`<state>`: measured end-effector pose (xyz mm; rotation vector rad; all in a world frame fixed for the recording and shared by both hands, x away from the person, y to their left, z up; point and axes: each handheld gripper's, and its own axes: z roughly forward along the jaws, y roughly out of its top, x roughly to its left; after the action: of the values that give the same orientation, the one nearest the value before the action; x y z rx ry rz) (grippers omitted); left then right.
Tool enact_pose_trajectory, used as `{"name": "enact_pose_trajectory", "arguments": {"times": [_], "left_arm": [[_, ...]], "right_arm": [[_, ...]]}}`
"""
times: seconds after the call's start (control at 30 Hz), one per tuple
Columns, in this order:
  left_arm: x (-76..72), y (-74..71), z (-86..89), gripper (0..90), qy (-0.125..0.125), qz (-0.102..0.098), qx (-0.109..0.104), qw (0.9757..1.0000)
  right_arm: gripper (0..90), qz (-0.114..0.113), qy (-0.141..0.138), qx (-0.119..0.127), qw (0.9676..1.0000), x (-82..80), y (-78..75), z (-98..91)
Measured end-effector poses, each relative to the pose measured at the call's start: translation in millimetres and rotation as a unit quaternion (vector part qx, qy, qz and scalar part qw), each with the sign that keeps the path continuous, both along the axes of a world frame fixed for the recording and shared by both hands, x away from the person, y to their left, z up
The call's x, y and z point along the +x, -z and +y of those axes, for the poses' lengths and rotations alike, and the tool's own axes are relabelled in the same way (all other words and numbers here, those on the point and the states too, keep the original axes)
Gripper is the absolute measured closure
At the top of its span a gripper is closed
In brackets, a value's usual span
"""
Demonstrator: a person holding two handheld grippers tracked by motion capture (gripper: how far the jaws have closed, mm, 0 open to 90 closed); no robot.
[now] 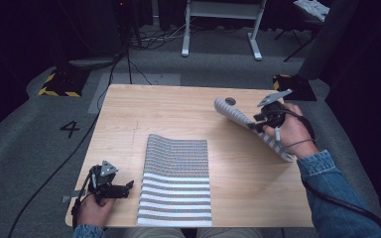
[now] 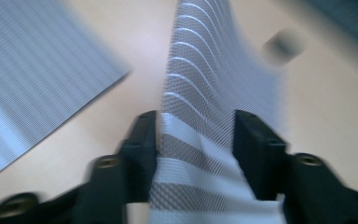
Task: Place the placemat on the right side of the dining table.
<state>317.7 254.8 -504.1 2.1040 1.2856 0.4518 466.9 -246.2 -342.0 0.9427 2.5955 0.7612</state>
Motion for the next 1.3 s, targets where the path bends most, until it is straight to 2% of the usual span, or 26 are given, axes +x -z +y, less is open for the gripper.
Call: {"name": "enact_pose_trajectory", "arguments": {"times": [0.03,0.07,0.13,0.17,0.2,0.23,0.27,0.3,0.33,0.4,0.43,0.47,0.5,0.57,0.6,0.63,0.67,0.7,0.73,0.83,0.93,1.03,1.1,1.17,1.2,1.3], "left_arm": [[0.0,-0.1,0.1,3.7,0.001,0.0,0.0,1.0],[0.0,0.0,0.0,3.7,0.0,0.0,0.0,1.0],[0.1,-0.1,0.1,3.7,0.001,0.0,0.0,1.0],[0.1,-0.1,0.1,3.7,0.001,0.0,0.0,1.0],[0.1,-0.1,0.2,3.7,0.001,0.001,0.0,1.0],[0.1,-0.1,0.1,3.7,0.001,0.0,0.0,1.0],[0.1,-0.1,0.1,3.7,0.001,0.001,0.0,1.0],[0.1,-0.1,0.1,3.7,0.001,0.001,0.0,1.0],[0.1,-0.1,0.1,3.7,0.001,0.001,0.0,1.0],[0.1,-0.1,0.1,3.7,0.001,0.001,0.0,1.0],[0.1,-0.1,0.1,3.7,0.001,0.001,0.0,1.0],[0.1,-0.1,0.1,3.7,0.001,0.001,0.0,1.0],[0.1,-0.1,0.1,3.7,0.001,0.0,0.0,1.0],[0.1,-0.1,0.1,3.7,0.001,0.0,0.0,1.0],[0.1,-0.1,0.1,3.7,0.001,0.0,0.0,1.0],[0.1,-0.1,0.1,3.7,0.001,0.001,0.0,1.0],[0.1,-0.1,0.1,3.7,0.001,0.001,0.0,1.0],[0.1,-0.1,0.1,3.7,0.001,0.001,0.0,1.0],[0.1,-0.1,0.0,3.7,0.0,0.001,0.0,1.0],[0.2,0.1,-0.2,3.7,-0.001,-0.001,0.001,1.0],[0.3,0.4,-0.5,3.7,-0.002,-0.001,-0.002,1.0],[0.2,0.4,-0.8,3.7,-0.003,-0.001,-0.004,1.0],[0.3,0.4,-0.6,3.7,-0.002,-0.001,-0.002,1.0],[0.4,0.4,-0.5,3.7,-0.001,-0.001,-0.002,1.0],[0.4,0.4,-0.5,3.7,-0.001,-0.001,-0.002,1.0],[0.4,0.4,-0.6,3.7,-0.002,-0.001,-0.002,1.0]], "right_arm": [[48.5,0.0,0.0,0.0,1.0,0.0,0.0,0.0],[47.1,0.022,-0.012,0.0,0.9997,-1.9,8.6,2.4],[37.2,0.037,-0.026,0.031,0.9985,-9.0,20.2,9.1],[37.2,0.037,-0.026,0.031,0.9985,-9.0,20.2,9.1],[37.0,0.033,-0.03,0.044,0.998,-10.8,20.6,9.5],[36.3,0.016,-0.021,0.062,0.9977,-11.1,19.6,7.4],[35.6,0.0,-0.01,0.07,0.9975,-10.2,19.4,4.8],[35.6,0.0,-0.01,0.07,0.9975,-10.2,19.4,4.8],[35.1,-0.03,0.02,0.073,0.9967,-6.2,18.9,-6.1],[34.1,-0.041,0.033,0.076,0.9957,-3.8,19.5,-12.5],[33.7,-0.055,0.064,0.08,0.9933,0.0,22.7,-26.1],[33.7,-0.055,0.064,0.08,0.9933,0.0,22.7,-26.1],[33.3,-0.063,0.093,0.077,0.9906,3.8,28.6,-42.0],[32.9,-0.058,0.123,0.077,0.9877,6.0,36.2,-56.1],[32.9,-0.058,0.123,0.077,0.9877,6.0,36.2,-56.1],[33.0,-0.052,0.157,0.076,0.9833,7.4,47.6,-75.0],[33.1,-0.049,0.17,0.075,0.9814,7.3,53.1,-82.6],[33.1,-0.049,0.17,0.075,0.9814,7.3,53.1,-82.6],[33.8,-0.049,0.191,0.07,0.9779,6.2,65.0,-96.6],[34.1,-0.04,0.206,0.067,0.9755,4.5,75.7,-107.6],[33.6,-0.024,0.238,0.066,0.9688,0.6,100.3,-130.1],[32.9,-0.019,0.244,0.057,0.968,-1.7,110.3,-138.1],[31.4,-0.013,0.255,0.054,0.9654,-4.7,122.8,-146.6],[30.7,-0.012,0.258,0.051,0.9647,-5.5,126.5,-148.9],[30.4,-0.008,0.265,0.05,0.9628,-7.0,133.1,-151.9],[28.9,0.0,0.272,0.043,0.9614,-8.7,140.8,-155.1]]}}
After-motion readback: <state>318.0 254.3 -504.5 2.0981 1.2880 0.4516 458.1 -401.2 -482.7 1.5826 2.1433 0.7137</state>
